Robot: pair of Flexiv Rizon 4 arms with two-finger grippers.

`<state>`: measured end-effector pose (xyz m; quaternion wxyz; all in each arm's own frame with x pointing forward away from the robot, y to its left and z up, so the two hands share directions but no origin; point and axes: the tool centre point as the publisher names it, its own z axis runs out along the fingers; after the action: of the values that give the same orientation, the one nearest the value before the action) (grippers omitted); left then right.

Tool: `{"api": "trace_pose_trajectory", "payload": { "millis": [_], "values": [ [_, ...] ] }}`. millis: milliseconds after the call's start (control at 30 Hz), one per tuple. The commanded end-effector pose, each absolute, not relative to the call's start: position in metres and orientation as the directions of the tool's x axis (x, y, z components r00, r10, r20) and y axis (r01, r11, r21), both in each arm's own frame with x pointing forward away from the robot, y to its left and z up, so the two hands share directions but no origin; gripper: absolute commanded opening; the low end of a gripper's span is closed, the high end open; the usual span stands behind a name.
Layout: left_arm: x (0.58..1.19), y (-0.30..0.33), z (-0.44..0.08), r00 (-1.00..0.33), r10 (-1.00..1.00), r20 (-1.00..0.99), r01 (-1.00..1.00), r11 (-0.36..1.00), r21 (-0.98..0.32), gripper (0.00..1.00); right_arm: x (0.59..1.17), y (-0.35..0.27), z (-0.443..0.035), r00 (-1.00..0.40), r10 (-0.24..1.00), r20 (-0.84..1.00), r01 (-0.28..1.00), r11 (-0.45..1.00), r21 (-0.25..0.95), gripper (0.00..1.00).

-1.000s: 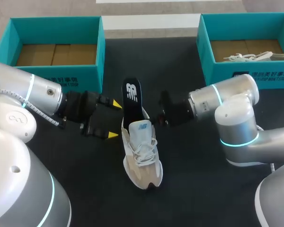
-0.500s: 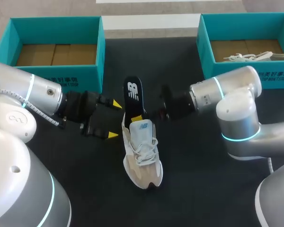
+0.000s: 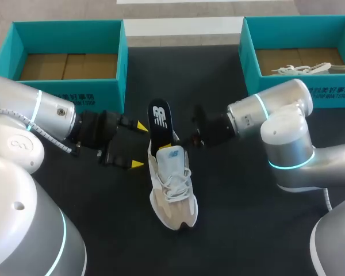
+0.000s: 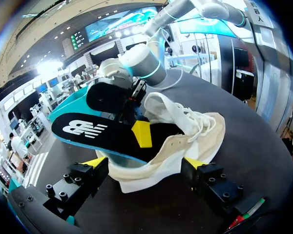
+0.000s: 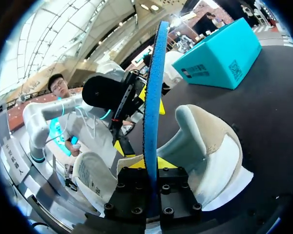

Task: Take the shoe out of the shoebox, open the shoe tongue, remove and reinsert the insole, then place the shoe into the shoebox

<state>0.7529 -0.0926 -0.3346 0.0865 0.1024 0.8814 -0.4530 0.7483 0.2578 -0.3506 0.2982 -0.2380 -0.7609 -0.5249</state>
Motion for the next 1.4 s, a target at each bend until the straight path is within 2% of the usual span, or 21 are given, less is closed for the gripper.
{"api": "trace_pose_trajectory", "payload": {
  "millis": [33, 233, 267, 300, 400, 667, 733, 767, 1333, 1367, 1400],
  "values": [
    [0.752, -0.093, -0.334, -0.964, 0.103, -0.244, 0.259, 0.572, -0.779, 1.0, 0.737, 0.259, -0.355, -0.699, 0.059, 0.713, 0.687, 0.334, 0.645, 0.0],
    [0.752, -0.093, -0.334, -0.964, 0.103, -0.244, 0.259, 0.572, -0.779, 1.0, 0.738, 0.257, -0.352, -0.706, 0.071, 0.705, 0.683, 0.332, 0.651, 0.0],
    [0.752, -0.093, -0.334, -0.964, 0.103, -0.244, 0.259, 0.572, -0.779, 1.0, 0.74, 0.257, -0.351, -0.715, 0.074, 0.695, 0.675, 0.333, 0.659, 0.03],
    [0.752, -0.093, -0.334, -0.964, 0.103, -0.244, 0.259, 0.572, -0.779, 1.0, 0.742, 0.257, -0.349, -0.721, 0.075, 0.689, 0.669, 0.333, 0.664, 0.14],
    [0.752, -0.093, -0.334, -0.964, 0.103, -0.244, 0.259, 0.572, -0.779, 1.0, 0.748, 0.257, -0.344, -0.737, 0.078, 0.671, 0.653, 0.336, 0.678, 0.18],
    [0.752, -0.093, -0.334, -0.964, 0.103, -0.244, 0.259, 0.572, -0.779, 1.0, 0.761, 0.259, -0.338, -0.756, 0.064, 0.651, 0.627, 0.352, 0.695, 0.16],
    [0.752, -0.093, -0.334, -0.964, 0.103, -0.244, 0.259, 0.572, -0.779, 1.0, 0.763, 0.26, -0.339, -0.754, 0.055, 0.655, 0.627, 0.357, 0.692, 0.09],
    [0.752, -0.093, -0.334, -0.964, 0.103, -0.244, 0.259, 0.572, -0.779, 1.0, 0.763, 0.261, -0.339, -0.753, 0.054, 0.656, 0.628, 0.358, 0.691, 0.0],
    [0.752, -0.093, -0.334, -0.964, 0.103, -0.244, 0.259, 0.572, -0.779, 1.0, 0.731, 0.259, -0.351, -0.674, 0.073, 0.735, 0.702, 0.375, 0.606, 0.0],
    [0.752, -0.093, -0.334, -0.964, 0.103, -0.244, 0.259, 0.572, -0.779, 1.0, 0.732, 0.259, -0.351, -0.676, 0.074, 0.733, 0.7, 0.375, 0.608, 0.03],
    [0.752, -0.093, -0.334, -0.964, 0.103, -0.244, 0.259, 0.572, -0.779, 1.0, 0.735, 0.259, -0.349, -0.684, 0.077, 0.725, 0.694, 0.376, 0.614, 0.16]
  ]
}}
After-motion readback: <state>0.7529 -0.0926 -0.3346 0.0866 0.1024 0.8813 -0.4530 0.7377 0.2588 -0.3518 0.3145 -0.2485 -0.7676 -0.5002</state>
